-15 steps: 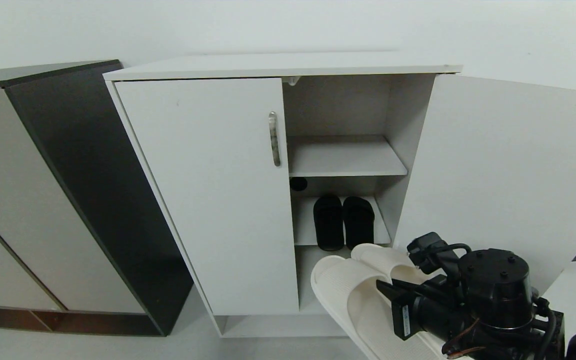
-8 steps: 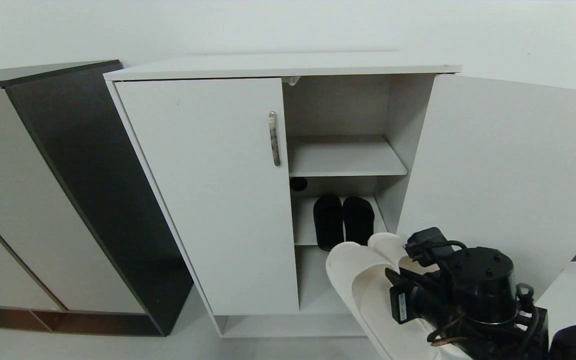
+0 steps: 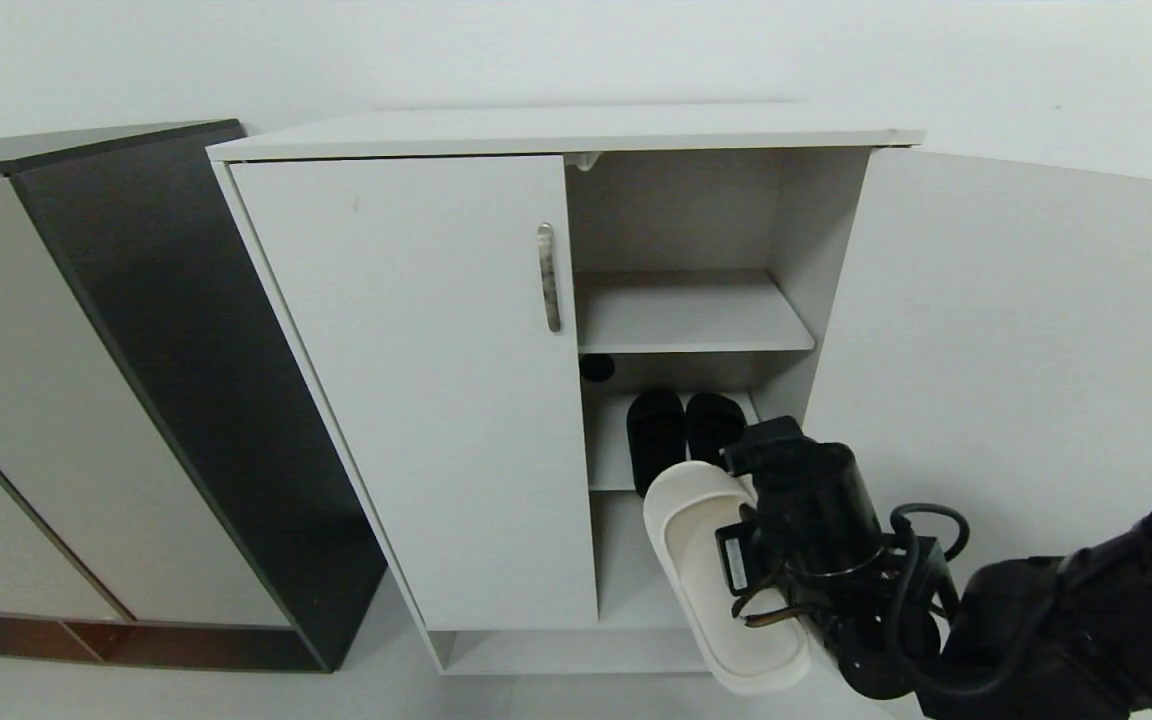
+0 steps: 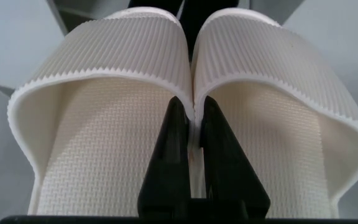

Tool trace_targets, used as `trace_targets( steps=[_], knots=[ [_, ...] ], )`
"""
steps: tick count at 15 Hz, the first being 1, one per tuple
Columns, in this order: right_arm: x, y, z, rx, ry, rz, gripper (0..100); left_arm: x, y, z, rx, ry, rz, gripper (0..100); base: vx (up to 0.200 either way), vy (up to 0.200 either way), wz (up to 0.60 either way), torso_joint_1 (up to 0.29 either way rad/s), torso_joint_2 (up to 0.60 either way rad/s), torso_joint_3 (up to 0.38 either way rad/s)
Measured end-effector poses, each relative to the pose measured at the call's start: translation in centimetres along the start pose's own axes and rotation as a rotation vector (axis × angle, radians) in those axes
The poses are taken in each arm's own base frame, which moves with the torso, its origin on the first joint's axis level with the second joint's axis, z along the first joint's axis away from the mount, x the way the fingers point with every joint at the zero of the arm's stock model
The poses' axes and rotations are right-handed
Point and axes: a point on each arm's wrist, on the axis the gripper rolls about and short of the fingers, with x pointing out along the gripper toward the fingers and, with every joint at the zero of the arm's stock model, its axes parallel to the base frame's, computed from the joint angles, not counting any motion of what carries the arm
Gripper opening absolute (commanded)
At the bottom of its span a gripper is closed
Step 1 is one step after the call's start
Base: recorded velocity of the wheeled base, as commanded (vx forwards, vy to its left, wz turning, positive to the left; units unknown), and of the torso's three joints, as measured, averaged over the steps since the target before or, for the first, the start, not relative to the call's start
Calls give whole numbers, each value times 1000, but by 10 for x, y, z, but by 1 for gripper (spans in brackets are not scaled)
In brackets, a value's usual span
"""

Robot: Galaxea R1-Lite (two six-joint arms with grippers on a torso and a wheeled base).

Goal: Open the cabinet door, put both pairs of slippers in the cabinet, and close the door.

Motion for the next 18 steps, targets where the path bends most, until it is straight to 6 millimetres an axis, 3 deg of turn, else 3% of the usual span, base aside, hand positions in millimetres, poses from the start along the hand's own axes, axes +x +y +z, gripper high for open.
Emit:
trace_targets(
  steps=[6, 10, 14, 18],
  knots=[
    [-37, 7, 94, 183, -101, -45, 0, 0, 0, 0, 0, 0, 0, 0, 0, 0, 0, 0, 0, 0],
    [-45, 8, 112, 220, -156, -20, 0, 0, 0, 0, 0, 0, 0, 0, 0, 0, 0, 0, 0, 0],
    [-47, 8, 116, 213, -167, -15, 0, 0, 0, 0, 0, 0, 0, 0, 0, 0, 0, 0, 0, 0],
    [-47, 8, 114, 209, -162, -12, 0, 0, 0, 0, -1, 0, 1, 0, 200, 0, 0, -5, 4, 4]
  ],
)
